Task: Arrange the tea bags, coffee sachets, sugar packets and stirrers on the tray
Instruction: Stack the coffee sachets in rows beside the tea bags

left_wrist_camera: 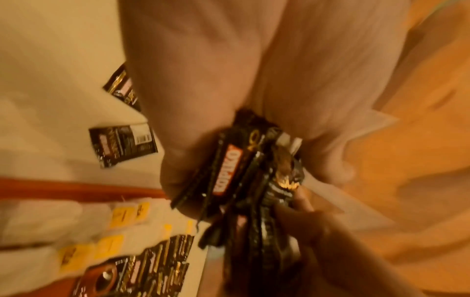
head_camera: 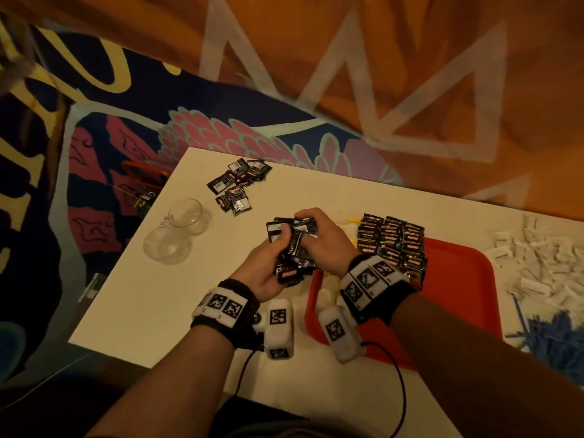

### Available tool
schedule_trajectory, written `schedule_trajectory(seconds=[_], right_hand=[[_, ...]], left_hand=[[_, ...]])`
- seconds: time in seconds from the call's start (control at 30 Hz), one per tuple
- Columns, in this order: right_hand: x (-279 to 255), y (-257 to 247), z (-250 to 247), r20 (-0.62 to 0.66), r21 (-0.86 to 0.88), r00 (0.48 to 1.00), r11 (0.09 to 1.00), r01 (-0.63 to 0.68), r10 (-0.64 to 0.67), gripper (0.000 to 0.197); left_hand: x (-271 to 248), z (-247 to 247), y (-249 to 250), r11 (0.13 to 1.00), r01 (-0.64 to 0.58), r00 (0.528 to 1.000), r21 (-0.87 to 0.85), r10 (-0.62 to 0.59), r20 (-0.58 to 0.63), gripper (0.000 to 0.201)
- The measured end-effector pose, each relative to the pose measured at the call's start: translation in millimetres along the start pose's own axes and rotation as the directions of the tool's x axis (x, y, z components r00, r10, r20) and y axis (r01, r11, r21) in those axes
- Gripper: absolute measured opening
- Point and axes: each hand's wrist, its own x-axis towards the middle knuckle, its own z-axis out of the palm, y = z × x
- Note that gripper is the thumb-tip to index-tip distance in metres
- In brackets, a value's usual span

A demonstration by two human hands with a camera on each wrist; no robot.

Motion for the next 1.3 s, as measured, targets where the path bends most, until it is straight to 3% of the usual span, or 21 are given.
schedule_trajectory(seconds=[0.23,0.3,0.4,0.5,0.6,0.7,0.77,0.87,0.97,1.03,1.13,1.2,1.3], right_hand=[[-45,-1,-18,0.092,-0.265,0.984,0.949,0.172,-0.153,0.052],[-60,-4,-34,0.122,-0.411,0.971,0.88,0.237,-0.205,0.057],[-80,-9,-60,0.285,-0.536,0.909,0.735,0.415,-0.305,0.085],[-95,-7,-75,0.449,-0.633,0.855,0.583,0.509,-0.259,0.101],[-108,-1,-88,0.416,-0.648,0.846,0.544,0.533,-0.333,0.093],[-120,6,-103,0.389,-0.617,0.818,0.539,0.573,-0.424,0.091],[-128,11,-111,0.365,-0.619,0.807,0.526,0.583,-0.465,0.088],[-141,16,-122,0.349,-0.672,0.832,0.504,0.543,-0.431,0.087],[-154,22,-132,0.347,-0.687,0.843,0.5,0.527,-0.411,0.092],[-162,25,-138,0.386,-0.696,0.837,0.474,0.54,-0.387,0.099],[-169,29,-149,0.401,-0.709,0.845,0.465,0.531,-0.354,0.107],[-171,33,-156,0.367,-0.71,0.838,0.46,0.533,-0.405,0.103],[-175,35,-161,0.346,-0.739,0.844,0.436,0.514,-0.41,0.098]], left_hand=[[-28,35,-21,0.997,-0.055,0.998,-0.056,0.055,0.004,0.033],[-37,45,-25,0.997,-0.062,0.998,-0.05,0.063,0.007,0.018],[-50,64,-34,0.998,-0.061,0.998,-0.023,0.062,0.022,0.017],[-62,84,-47,1.0,-0.009,0.996,-0.012,0.01,0.09,0.023],[-72,97,-58,0.995,0.012,0.981,-0.103,0.009,0.195,0.029],[-78,103,-72,0.975,0.007,0.959,-0.22,0.056,0.28,0.063],[-79,111,-82,0.969,0.004,0.953,-0.249,0.071,0.293,0.071],[-83,130,-97,0.972,-0.009,0.967,-0.233,0.067,0.246,0.062],[-86,151,-109,0.975,-0.047,0.977,-0.219,0.09,0.192,0.029],[-86,158,-115,0.977,-0.035,0.98,-0.211,0.075,0.186,0.031],[-83,157,-125,0.974,-0.027,0.964,-0.225,0.084,0.251,0.061],[-83,159,-132,0.967,-0.05,0.951,-0.251,0.123,0.284,0.055],[-86,169,-140,0.944,-0.082,0.943,-0.318,0.177,0.282,0.03]])
